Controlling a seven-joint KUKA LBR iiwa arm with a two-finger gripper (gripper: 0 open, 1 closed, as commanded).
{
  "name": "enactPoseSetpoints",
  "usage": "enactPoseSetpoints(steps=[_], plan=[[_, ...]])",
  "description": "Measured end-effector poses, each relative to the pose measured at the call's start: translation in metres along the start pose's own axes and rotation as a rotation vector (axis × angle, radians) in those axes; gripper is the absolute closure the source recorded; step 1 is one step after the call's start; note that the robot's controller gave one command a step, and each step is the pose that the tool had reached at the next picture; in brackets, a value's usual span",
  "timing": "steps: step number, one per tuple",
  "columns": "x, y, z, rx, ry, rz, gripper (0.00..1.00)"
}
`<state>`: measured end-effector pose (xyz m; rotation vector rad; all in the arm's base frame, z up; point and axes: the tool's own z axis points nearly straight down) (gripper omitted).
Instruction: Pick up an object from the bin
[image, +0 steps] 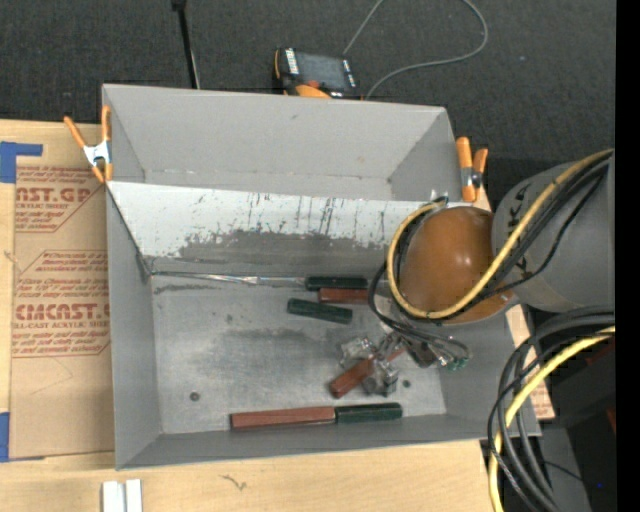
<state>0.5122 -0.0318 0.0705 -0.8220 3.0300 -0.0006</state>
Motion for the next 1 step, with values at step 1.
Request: enactPoseSetpoints(steps=[1], plan=[[-0.0142,0.0042,-0.1538,0.004,-0.006,-0.028,1.00]])
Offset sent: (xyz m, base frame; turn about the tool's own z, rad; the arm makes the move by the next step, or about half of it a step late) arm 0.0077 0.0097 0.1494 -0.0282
